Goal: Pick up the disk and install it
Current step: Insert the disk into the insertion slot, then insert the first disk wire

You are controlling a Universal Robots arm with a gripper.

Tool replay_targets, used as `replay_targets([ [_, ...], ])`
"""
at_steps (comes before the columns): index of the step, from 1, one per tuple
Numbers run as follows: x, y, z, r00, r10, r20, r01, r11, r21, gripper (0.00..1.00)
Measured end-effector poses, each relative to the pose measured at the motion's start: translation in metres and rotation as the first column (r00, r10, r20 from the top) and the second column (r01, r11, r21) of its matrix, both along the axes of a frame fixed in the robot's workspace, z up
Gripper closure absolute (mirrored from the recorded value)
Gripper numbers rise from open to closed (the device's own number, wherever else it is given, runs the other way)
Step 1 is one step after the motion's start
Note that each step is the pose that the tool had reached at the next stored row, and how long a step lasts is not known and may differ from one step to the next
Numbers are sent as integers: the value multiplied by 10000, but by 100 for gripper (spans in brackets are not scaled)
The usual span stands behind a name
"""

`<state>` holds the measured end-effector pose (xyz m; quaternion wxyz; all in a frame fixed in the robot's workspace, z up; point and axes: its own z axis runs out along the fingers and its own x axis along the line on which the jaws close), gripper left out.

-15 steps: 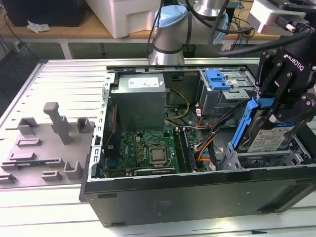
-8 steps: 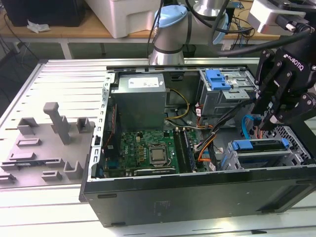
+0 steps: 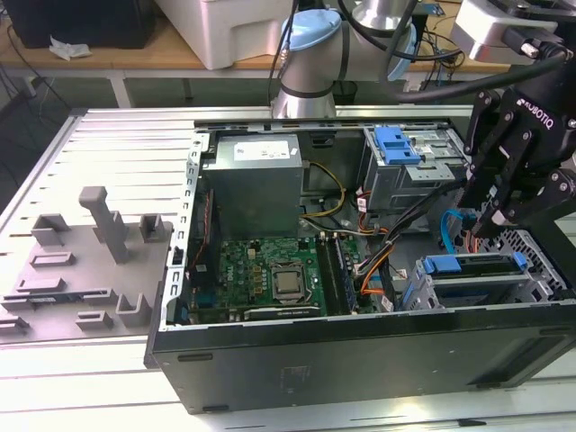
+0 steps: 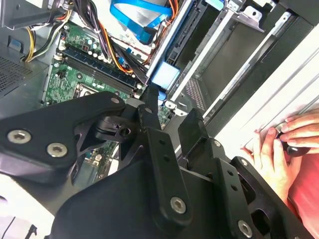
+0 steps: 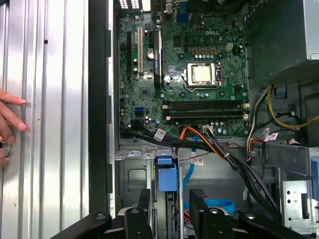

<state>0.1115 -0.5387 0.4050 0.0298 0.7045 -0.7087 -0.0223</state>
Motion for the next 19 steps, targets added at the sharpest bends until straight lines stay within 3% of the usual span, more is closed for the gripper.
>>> replay_targets([
  [19,9,3,-2,10000,-1,1,1,10000,0,56],
])
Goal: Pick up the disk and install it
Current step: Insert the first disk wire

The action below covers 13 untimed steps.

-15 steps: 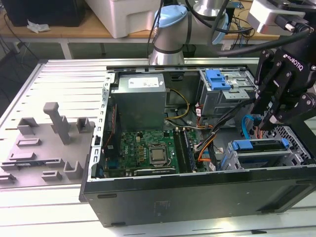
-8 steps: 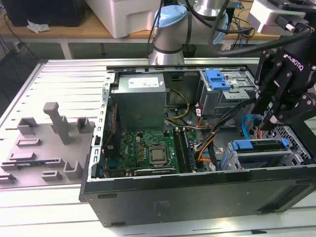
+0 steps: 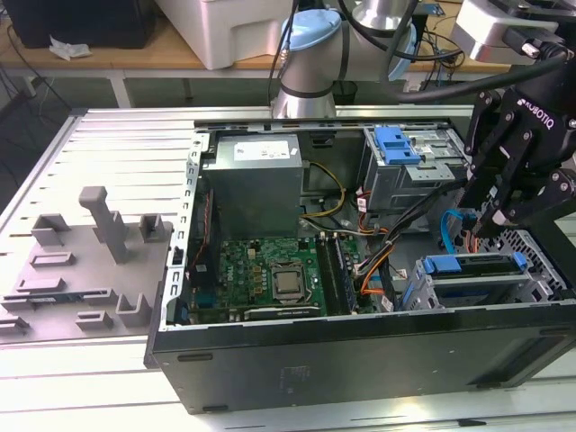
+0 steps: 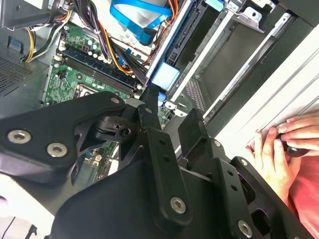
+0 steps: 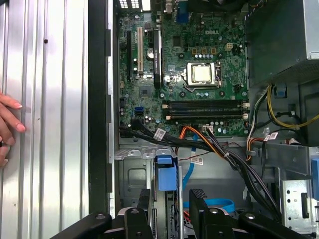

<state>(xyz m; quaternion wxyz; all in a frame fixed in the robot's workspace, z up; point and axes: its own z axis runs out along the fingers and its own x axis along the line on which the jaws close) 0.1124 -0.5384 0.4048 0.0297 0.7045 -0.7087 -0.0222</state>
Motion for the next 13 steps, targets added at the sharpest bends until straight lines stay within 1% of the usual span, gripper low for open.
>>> replay_targets([
  [3,0,2,0,10000,0,0,0,10000,-4,56],
  [6,1,14,0,10000,0,0,0,10000,-18,56],
  [7,11,26,0,10000,2,0,-2,10000,-38,56],
  [13,107,87,-1,10000,-1,0,1,10000,-73,56],
])
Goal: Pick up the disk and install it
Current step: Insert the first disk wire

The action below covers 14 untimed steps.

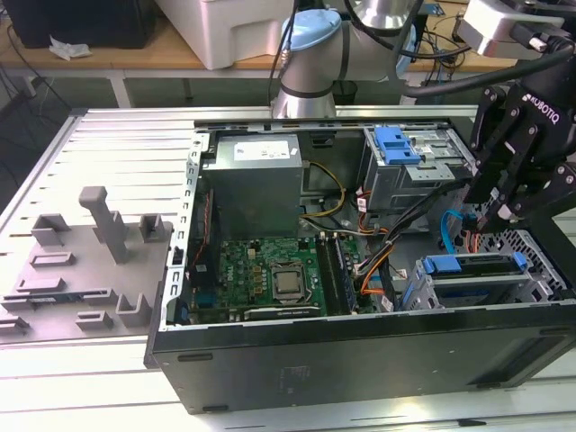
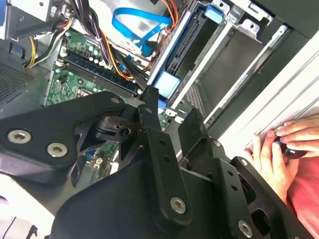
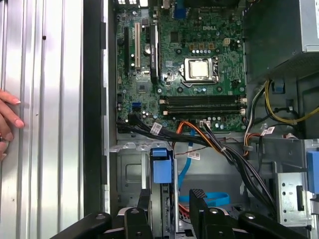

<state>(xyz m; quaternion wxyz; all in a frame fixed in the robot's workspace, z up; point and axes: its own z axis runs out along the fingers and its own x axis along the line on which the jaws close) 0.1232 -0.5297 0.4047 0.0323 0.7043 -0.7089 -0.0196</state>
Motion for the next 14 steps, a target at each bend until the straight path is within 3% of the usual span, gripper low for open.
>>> replay_targets([
  [5,55,35,-3,9998,-205,0,205,9998,-36,56],
  [9,63,40,-15,9958,-920,0,920,9958,-37,56],
  [12,73,65,-22,9945,-1044,1,1044,9945,-42,56],
  [13,77,73,-23,9943,-1065,2,1065,9943,-56,56],
  [14,90,88,-27,9939,-1107,11,1107,9938,-135,56],
])
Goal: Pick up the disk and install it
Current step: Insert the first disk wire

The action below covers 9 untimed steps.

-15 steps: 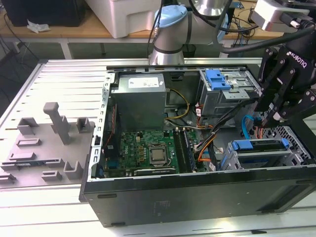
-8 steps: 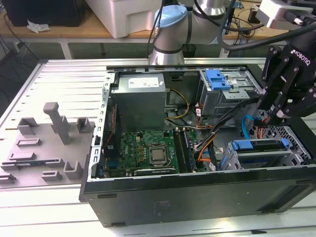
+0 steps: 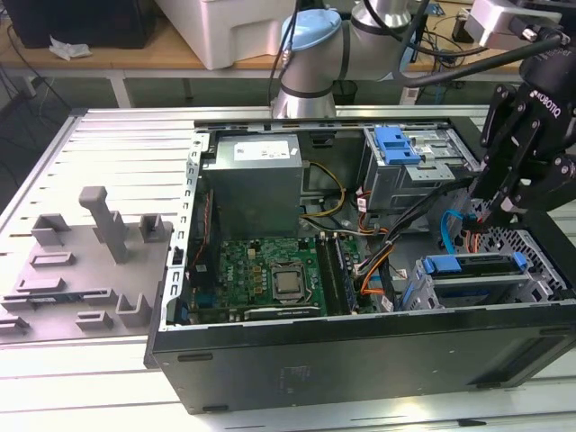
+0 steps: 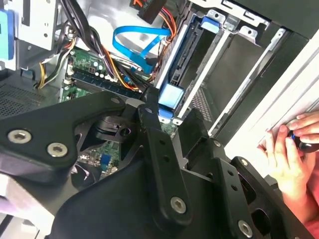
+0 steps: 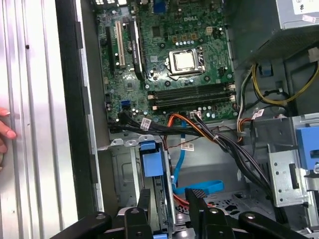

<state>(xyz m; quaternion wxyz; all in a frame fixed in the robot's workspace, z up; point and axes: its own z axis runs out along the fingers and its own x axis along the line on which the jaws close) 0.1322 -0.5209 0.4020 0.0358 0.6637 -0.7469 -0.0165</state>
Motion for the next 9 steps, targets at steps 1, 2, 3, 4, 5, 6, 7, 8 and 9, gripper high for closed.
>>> replay_targets([
  [1,10,11,-2,10000,-25,0,25,9999,-105,56],
  [2,19,19,-4,10000,-49,0,49,9998,-215,56],
  [3,26,24,-5,10000,-66,1,66,9996,-292,56],
  [4,39,35,-6,9999,-102,2,102,9991,-410,56],
  [5,45,42,-7,9999,-121,2,121,9989,-452,56],
  [6,51,50,-8,9999,-140,3,140,9987,-493,56],
  [7,59,60,-9,9999,-166,4,166,9984,-539,56],
  [8,65,69,-11,9998,-188,4,188,9982,-576,56],
  [9,84,98,-13,9997,-253,6,253,9974,-671,56],
])
